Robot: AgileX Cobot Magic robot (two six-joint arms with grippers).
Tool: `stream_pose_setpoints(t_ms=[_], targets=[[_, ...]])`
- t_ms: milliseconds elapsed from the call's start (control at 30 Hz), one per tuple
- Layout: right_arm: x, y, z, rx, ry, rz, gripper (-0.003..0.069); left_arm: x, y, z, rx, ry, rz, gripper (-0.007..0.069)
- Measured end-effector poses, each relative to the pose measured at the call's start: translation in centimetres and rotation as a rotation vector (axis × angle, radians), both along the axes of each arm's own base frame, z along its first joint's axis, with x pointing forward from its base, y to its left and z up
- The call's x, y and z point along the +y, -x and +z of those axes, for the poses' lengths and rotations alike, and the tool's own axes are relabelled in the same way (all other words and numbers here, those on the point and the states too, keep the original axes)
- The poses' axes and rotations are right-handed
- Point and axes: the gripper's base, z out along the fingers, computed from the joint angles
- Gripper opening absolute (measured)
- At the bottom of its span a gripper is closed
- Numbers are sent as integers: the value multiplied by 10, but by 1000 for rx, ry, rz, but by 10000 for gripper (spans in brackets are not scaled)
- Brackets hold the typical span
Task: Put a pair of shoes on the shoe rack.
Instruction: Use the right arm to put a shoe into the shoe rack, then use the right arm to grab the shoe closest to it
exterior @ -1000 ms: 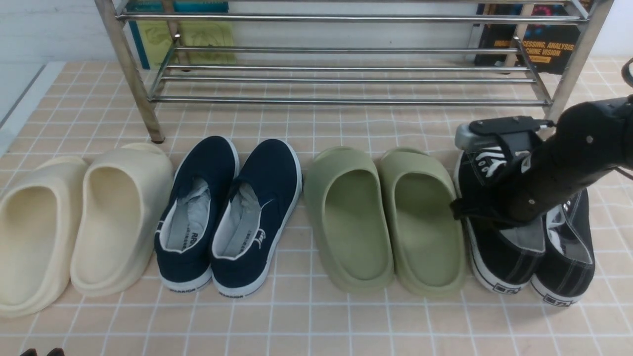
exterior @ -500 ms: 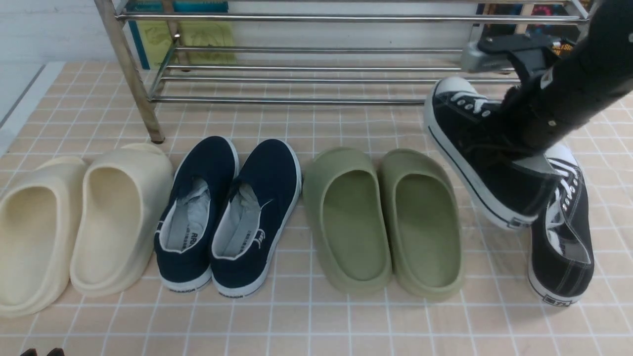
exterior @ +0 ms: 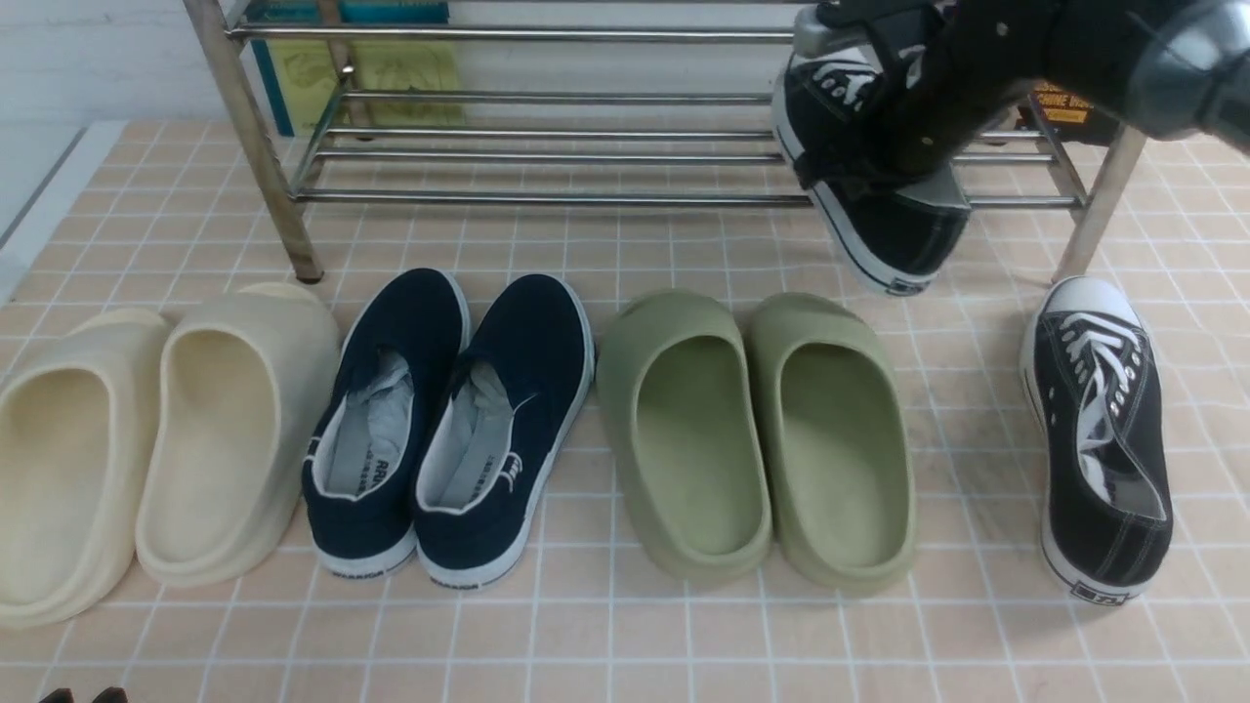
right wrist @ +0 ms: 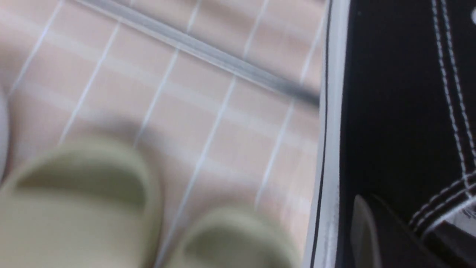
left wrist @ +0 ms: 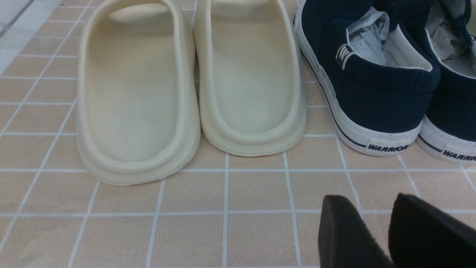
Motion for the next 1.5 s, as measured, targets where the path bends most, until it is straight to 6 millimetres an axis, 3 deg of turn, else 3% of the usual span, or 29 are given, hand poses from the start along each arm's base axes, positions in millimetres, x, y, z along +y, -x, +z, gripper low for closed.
stream_pose_setpoints(t_ms=[167, 367, 533, 633, 733, 800, 933, 1000, 1033, 1067, 1167, 1200, 1267, 1333, 1367, 1400, 1500], targets=[[8, -25, -1, -31, -11, -8, 20, 0, 0, 0, 0, 0, 0, 241], [12, -36, -5, -56, -57, -50, 53, 0, 0, 0, 0, 0, 0, 241], [11, -38, -2, -84, -52, -61, 202, 0, 0, 0, 0, 0, 0, 241], [10, -35, 5, -89, -56, -61, 361, 0, 0, 0, 0, 0, 0, 241], [8, -27, 18, -89, -62, -62, 445, 0, 0, 0, 0, 0, 0, 241], [3, -11, 40, -84, -66, -62, 514, 0, 0, 0, 0, 0, 0, 241], [-14, 32, 93, -62, -24, -67, 540, 0, 0, 0, 0, 0, 0, 241], [-21, 43, 102, -39, 7, -79, 540, 0, 0, 0, 0, 0, 0, 241], [-37, 60, 110, 29, 42, -128, 540, 0, 0, 0, 0, 0, 0, 241], [-44, 64, 112, 48, 54, -149, 540, 0, 0, 0, 0, 0, 0, 241], [-73, 71, 84, 185, 89, -264, 540, 0, 0, 0, 0, 0, 0, 241], [-82, 75, 60, 269, 106, -300, 540, 0, 0, 0, 0, 0, 0, 241], [-91, 84, 32, 372, 130, -332, 540, 0, 0, 0, 0, 0, 0, 241], [-97, 102, 4, 476, 146, -353, 540, 0, 0, 0, 0, 0, 0, 241], [-97, 102, 5, 472, 144, -353, 540, 0, 0, 0, 0, 0, 0, 241], [-98, 115, -11, 508, 146, -352, 540, 0, 0, 0, 0, 0, 0, 241], [-99, 133, -33, 508, 109, -367, 540, 0, 0, 0, 0, 0, 0, 241]])
